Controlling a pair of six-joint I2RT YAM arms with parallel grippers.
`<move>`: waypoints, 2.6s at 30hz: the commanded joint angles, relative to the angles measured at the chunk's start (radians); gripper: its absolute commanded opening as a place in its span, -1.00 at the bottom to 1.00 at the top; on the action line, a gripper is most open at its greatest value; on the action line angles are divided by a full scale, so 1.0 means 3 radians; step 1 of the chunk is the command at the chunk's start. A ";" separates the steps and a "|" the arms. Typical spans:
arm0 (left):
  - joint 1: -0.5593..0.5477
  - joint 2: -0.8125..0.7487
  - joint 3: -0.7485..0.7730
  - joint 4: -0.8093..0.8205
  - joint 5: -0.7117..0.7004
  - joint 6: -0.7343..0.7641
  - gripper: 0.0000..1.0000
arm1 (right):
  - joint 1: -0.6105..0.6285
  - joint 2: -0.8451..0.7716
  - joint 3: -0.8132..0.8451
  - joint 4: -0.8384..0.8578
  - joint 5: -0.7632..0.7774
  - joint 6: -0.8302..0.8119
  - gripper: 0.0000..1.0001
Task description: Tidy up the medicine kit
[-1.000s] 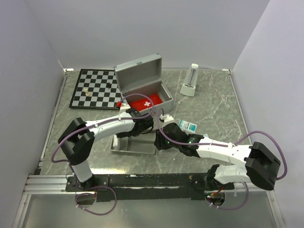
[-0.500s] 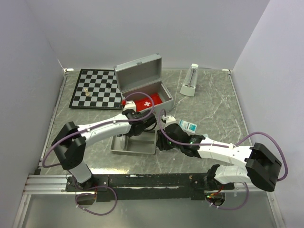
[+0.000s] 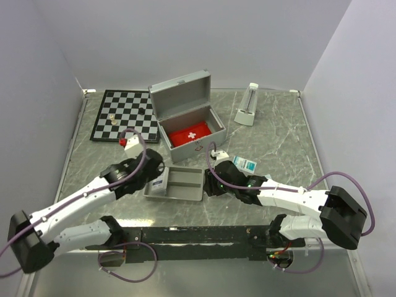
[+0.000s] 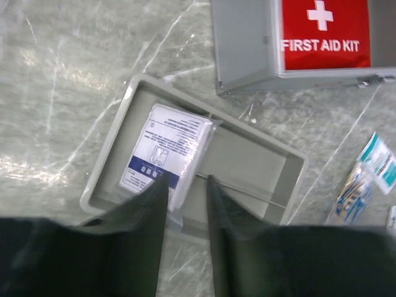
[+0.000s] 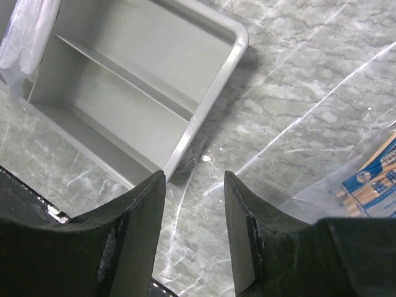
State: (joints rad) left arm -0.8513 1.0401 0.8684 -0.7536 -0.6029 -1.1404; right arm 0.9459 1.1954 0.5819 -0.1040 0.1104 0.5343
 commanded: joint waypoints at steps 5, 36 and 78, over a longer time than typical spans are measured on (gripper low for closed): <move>0.0347 0.0071 -0.0486 0.1284 0.1084 0.0544 -0.98 | -0.0024 0.0019 -0.0002 0.0091 -0.0036 0.0034 -0.01; 0.0608 -0.0817 -0.1064 0.1765 0.0972 0.0406 -0.50 | -0.0437 -0.0518 0.0095 -0.0645 0.0516 0.0055 0.32; 0.0613 -0.1493 -0.1545 0.1648 0.0716 -0.0003 -0.47 | -0.0054 -0.0456 0.0709 -0.0652 0.0160 -0.1167 -1.00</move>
State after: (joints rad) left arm -0.6708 0.6064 0.3973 -0.2569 -0.3817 -1.1309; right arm 0.9142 1.0607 0.7559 -0.3920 0.2798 0.3126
